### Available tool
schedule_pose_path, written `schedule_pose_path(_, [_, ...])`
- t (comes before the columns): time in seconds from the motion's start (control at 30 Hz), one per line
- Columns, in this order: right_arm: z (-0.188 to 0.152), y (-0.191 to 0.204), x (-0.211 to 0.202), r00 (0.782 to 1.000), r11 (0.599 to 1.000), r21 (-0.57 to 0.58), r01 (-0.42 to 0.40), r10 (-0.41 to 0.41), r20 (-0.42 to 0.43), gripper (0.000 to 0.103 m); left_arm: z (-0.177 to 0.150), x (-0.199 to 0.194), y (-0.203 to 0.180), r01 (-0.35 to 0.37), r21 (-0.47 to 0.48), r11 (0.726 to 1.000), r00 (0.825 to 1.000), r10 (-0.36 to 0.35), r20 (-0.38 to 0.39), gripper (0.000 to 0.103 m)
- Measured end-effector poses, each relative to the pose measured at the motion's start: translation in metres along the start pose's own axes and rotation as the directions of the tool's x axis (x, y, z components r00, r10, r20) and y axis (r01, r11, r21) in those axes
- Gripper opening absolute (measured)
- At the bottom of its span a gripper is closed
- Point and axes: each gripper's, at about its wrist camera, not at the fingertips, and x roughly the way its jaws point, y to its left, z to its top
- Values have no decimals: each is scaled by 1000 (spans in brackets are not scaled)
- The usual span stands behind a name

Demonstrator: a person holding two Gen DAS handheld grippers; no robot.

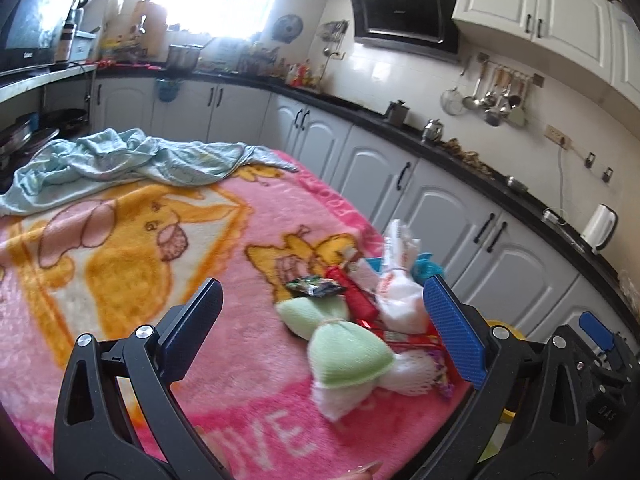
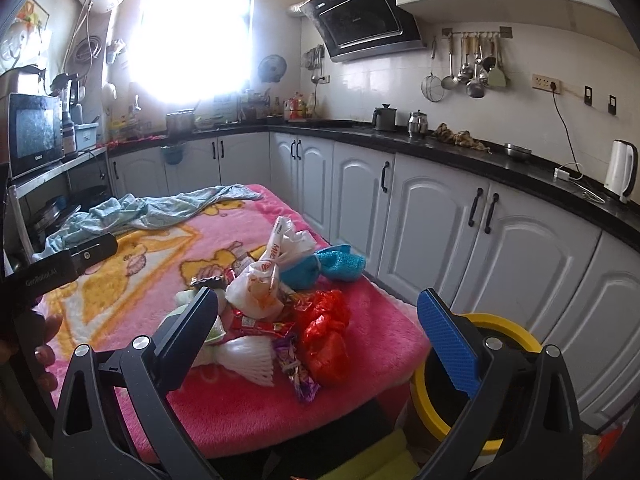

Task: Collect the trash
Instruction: 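Reach the right gripper to the red plastic bag and close on it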

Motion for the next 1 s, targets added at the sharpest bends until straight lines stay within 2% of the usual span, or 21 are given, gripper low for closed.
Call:
schedule_pose_path(0.1, [1, -4, 19, 999, 1000, 8, -10, 10, -37, 97, 6, 20, 7, 11, -10, 1000, 998, -12, -66, 92])
schedule_pose_path(0.2, [1, -10, 42, 995, 1000, 14, -1, 2, -100, 97, 11, 41, 4, 0, 55, 999, 993, 7, -114, 92])
schedule_pose_path(0.3, [-3, -16, 60, 990, 1000, 28, 1, 4, -142, 97, 13, 66, 0, 25, 129, 991, 985, -3, -171, 92])
schedule_pose_path(0.37, [-7, -19, 70, 986, 1000, 28, -4, 8, -168, 97, 13, 82, -3, 47, 173, 984, 979, -11, -204, 92])
schedule_pose_path(0.5, [-13, -24, 87, 975, 999, 35, -21, 28, -222, 97, 10, 116, -4, 96, 220, 971, 954, -26, -299, 92])
schedule_pose_path(0.6, [-18, -26, 101, 966, 999, 38, -28, 37, -256, 97, 7, 130, -4, 111, 244, 963, 948, -29, -318, 92])
schedule_pose_path(0.67, [-20, -29, 110, 959, 998, 54, -35, 49, -280, 97, 5, 139, -6, 132, 262, 956, 936, -34, -350, 90])
schedule_pose_path(0.93, [-32, -46, 143, 921, 984, 175, -44, 108, -373, 97, 2, 160, -11, 176, 288, 941, 916, -49, -398, 82])
schedule_pose_path(1.0, [-35, -49, 150, 913, 978, 201, -50, 126, -388, 92, 1, 167, -12, 193, 285, 939, 908, -60, -416, 79])
